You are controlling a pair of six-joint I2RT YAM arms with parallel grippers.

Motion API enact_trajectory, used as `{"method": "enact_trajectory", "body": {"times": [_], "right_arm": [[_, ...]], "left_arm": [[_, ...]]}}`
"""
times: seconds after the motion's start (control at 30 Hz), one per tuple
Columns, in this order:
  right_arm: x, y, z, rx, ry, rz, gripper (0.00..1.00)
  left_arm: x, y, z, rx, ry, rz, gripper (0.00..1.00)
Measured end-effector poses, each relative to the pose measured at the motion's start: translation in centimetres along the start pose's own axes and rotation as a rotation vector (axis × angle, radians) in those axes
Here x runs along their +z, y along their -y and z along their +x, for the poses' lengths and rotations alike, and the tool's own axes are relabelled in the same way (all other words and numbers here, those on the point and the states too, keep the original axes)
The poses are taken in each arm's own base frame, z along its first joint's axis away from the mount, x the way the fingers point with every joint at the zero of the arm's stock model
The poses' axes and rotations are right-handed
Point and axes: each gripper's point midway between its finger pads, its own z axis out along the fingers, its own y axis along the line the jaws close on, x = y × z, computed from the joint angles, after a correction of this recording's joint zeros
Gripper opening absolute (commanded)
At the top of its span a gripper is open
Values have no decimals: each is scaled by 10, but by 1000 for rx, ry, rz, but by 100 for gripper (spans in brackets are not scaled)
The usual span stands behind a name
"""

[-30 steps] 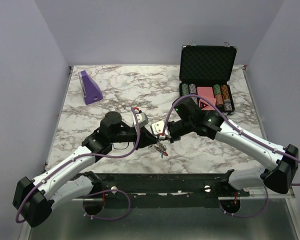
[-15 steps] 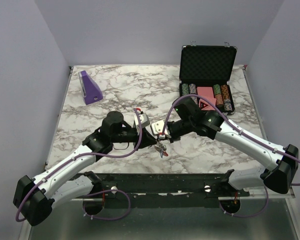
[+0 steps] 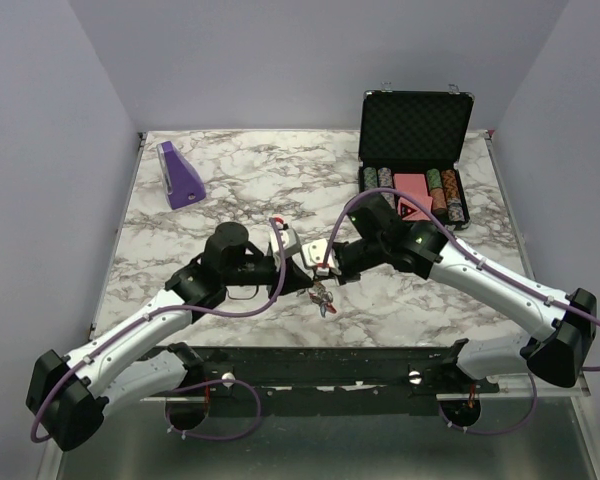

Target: Put the keys on the keyring

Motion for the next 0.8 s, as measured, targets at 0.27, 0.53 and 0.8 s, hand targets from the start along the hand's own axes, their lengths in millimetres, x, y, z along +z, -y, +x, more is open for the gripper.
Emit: {"method": "enact_trajectory", "body": {"times": [0.27, 0.53, 0.8], "right_arm": [[1, 5, -12, 15, 47, 22, 46], [-16, 17, -31, 164, 196, 91, 55], [-26, 4, -39, 274, 401, 100, 57]], "left_arm": [[-15, 0, -1, 104, 87, -65, 0], [-29, 5, 6, 262, 223, -89, 0], [-37, 12, -4, 365, 405, -90, 0]]}}
